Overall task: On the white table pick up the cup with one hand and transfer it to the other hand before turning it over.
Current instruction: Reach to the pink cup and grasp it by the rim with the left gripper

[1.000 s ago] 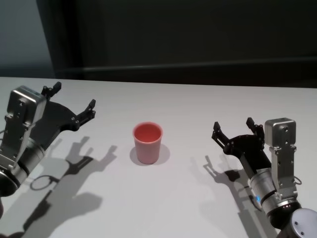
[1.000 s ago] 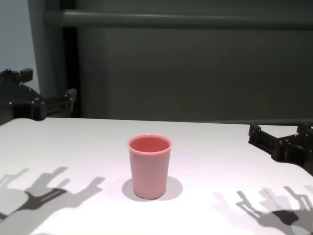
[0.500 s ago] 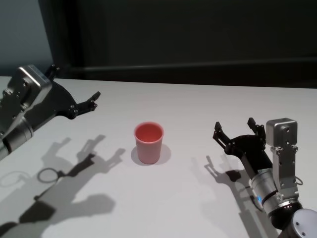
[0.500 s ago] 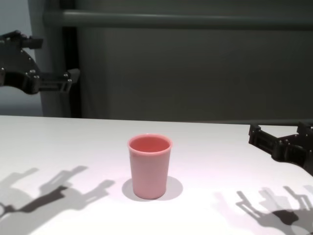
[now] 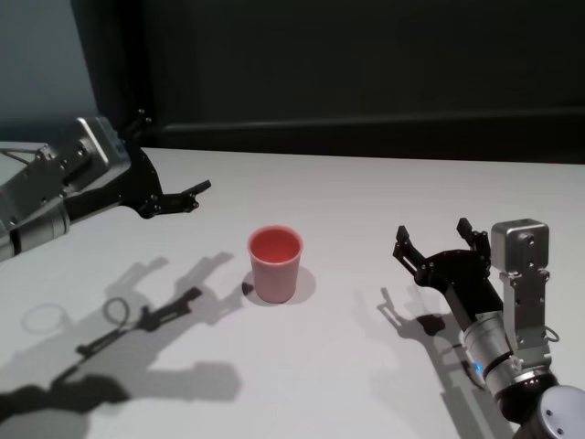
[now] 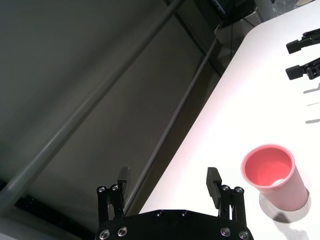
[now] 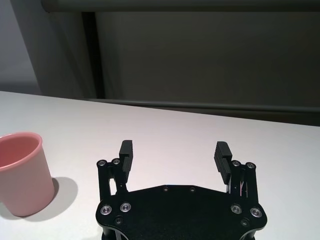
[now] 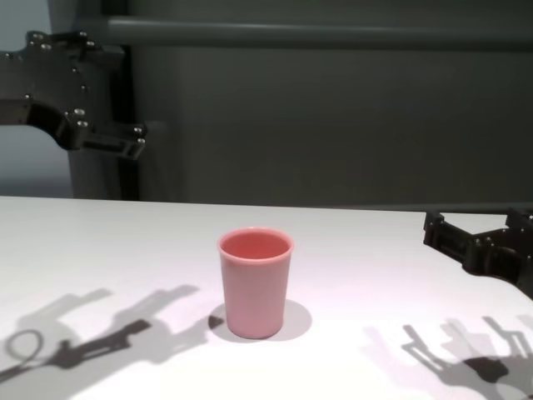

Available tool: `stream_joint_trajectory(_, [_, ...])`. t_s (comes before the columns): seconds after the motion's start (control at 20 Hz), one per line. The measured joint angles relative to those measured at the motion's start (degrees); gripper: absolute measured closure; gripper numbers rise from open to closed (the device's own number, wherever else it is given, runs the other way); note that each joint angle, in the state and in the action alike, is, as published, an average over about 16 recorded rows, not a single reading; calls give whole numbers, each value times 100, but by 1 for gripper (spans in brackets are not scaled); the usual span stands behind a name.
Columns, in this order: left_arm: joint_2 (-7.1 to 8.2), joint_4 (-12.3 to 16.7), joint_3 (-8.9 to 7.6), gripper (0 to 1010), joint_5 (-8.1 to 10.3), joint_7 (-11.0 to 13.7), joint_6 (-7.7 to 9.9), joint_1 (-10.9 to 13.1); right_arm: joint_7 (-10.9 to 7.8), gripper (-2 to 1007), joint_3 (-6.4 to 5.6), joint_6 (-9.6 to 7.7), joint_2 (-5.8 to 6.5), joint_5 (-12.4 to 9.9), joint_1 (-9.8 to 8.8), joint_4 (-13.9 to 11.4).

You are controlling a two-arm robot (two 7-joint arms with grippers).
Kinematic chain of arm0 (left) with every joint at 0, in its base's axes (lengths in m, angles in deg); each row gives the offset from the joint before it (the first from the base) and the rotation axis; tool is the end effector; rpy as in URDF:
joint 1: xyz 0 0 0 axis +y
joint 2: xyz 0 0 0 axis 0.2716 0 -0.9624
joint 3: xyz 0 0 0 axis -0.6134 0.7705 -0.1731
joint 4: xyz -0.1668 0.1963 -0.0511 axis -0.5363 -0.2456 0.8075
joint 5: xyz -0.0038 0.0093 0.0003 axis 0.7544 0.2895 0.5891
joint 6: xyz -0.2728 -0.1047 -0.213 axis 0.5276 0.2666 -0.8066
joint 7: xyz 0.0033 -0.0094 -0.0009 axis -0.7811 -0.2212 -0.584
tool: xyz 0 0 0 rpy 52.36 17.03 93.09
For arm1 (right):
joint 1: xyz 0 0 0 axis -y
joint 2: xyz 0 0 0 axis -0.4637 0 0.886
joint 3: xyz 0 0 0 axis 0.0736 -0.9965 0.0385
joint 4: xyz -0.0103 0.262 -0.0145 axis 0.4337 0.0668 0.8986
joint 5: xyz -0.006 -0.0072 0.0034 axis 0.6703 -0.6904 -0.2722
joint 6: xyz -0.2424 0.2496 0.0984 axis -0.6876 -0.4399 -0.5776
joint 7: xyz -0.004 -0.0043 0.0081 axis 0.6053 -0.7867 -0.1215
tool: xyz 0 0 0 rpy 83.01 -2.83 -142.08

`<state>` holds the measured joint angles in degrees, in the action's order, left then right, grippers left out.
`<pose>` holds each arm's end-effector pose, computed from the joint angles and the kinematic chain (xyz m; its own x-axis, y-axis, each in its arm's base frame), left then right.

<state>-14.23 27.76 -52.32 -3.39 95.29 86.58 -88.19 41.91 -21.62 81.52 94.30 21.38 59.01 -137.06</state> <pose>0.4131 0.0517 -0.1421 0.5983 0.4856 0.6373 -0.7365 0.6466 0.1988 0.3527 0.0576 -0.2816 0.2026 -0.9779 -0.0509 0.9792 0.2026 0.0058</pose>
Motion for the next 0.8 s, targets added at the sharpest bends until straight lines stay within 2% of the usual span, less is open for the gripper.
stream_joint_trajectory(0.35, [247,-244,618,9,-266,678,-163,-691,0,3,0,0,0,0,0,0])
stream_joint_trajectory(0.8, [342,-546,1375,9,-603,1477,-301,-1521,0,3,0,0,0,0,0,0])
